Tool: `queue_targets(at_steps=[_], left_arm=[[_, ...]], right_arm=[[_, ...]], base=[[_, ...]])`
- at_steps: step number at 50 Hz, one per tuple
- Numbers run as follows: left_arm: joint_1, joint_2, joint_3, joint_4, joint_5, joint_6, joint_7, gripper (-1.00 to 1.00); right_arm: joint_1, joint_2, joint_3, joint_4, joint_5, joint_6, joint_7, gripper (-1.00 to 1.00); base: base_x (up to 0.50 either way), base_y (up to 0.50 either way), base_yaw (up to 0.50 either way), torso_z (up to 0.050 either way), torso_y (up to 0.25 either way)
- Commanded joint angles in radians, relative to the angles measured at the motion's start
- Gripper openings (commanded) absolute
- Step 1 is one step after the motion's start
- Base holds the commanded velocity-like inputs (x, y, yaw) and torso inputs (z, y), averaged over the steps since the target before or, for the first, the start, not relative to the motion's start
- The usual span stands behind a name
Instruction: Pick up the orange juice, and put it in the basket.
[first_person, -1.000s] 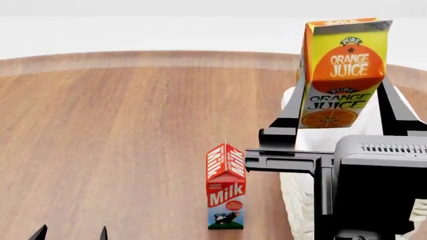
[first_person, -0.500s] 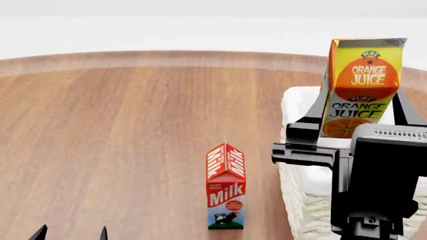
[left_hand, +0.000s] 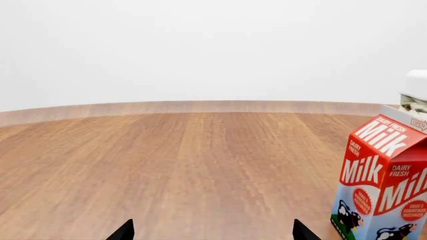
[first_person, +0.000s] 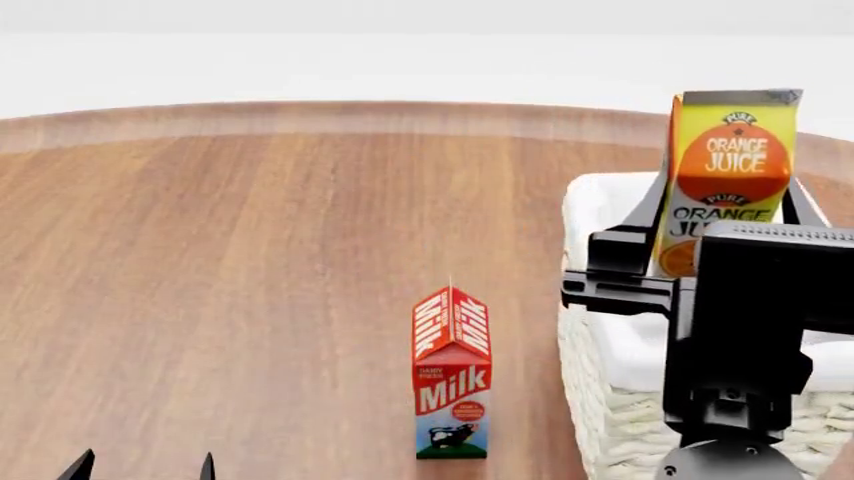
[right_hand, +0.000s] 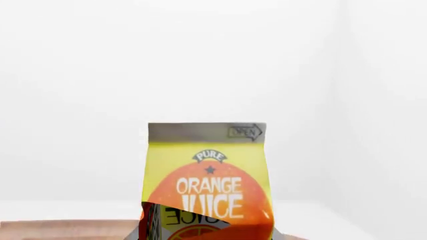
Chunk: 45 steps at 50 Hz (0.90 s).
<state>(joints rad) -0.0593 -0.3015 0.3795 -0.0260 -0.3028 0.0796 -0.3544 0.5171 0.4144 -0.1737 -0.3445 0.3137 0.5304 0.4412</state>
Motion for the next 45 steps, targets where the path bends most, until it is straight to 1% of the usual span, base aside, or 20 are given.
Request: queue_targets(at_steps=[1,19,32,45], left_arm=[[-0.001,-0.002,0.003,0.000,-0.002,0.001,-0.002,1.00],[-0.002,-0.005,0.007,-0.001,-0.005,0.003,-0.006,1.00],[-0.003,-0.007,0.010,-0.001,-0.007,0.004,-0.008,1.00],[-0.004,-0.009,0.013,-0.002,-0.009,0.005,-0.010,1.00]], right_arm=[[0.025,-0.015,-0.015,0.090,-0.057,-0.043,-0.021,-1.00],[0.035,-0.020,-0.014,0.163,-0.065,-0.084,-0.022,-1.00],[0.050,-0.031,-0.027,0.259,-0.082,-0.132,-0.029,-1.00],[0.102,-0.042,-0.037,0.356,-0.096,-0.155,-0.035,-1.00]], base=[[0.00,0.00,0.00,0.000,0.000],[0.00,0.00,0.00,0.000,0.001],[0.00,0.00,0.00,0.001,0.001],[0.00,0.00,0.00,0.000,0.001]])
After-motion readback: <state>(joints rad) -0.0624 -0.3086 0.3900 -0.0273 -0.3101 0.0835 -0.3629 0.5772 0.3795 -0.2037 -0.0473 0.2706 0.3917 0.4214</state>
